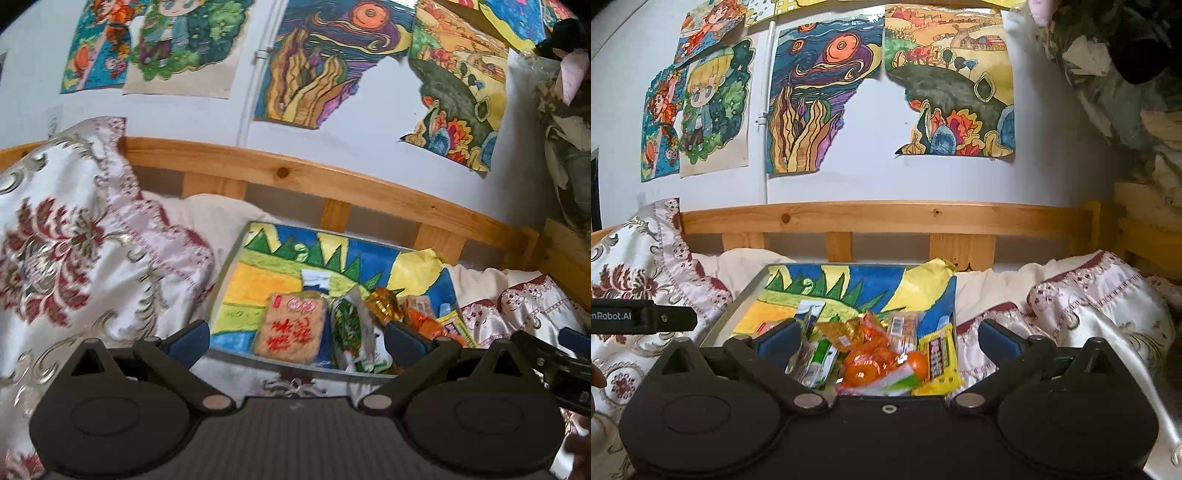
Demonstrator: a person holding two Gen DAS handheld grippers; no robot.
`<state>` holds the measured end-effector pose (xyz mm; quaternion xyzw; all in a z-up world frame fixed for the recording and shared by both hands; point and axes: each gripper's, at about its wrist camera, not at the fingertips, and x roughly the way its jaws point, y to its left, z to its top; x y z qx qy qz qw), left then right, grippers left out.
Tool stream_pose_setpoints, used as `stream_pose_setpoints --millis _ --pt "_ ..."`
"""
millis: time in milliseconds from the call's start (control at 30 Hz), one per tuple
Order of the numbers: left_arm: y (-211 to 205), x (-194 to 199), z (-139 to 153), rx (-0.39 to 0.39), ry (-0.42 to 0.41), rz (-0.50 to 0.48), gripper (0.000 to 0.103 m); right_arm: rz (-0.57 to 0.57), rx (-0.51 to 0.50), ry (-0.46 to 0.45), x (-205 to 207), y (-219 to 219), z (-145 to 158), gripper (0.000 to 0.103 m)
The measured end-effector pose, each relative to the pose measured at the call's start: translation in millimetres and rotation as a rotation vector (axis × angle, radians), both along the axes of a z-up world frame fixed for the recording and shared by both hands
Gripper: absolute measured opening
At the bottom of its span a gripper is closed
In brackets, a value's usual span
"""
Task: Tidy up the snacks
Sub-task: 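Withdraw both tools up and away from the tray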
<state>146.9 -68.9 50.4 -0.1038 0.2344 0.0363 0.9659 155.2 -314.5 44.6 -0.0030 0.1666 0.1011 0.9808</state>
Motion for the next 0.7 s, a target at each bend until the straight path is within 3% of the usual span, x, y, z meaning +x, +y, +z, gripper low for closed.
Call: stream_pose_setpoints --millis 367,700 --pt "14.3 -43.3 -10.8 -0.009 0.014 0.051 0.102 0.015 -0.009 0.000 -53.0 10.1 1.4 0.102" --pt "16.7 -66.0 -13.7 0.027 0.039 -0.012 0.102 0.007 0.010 0.023 -78.1 17.1 0.5 0.102"
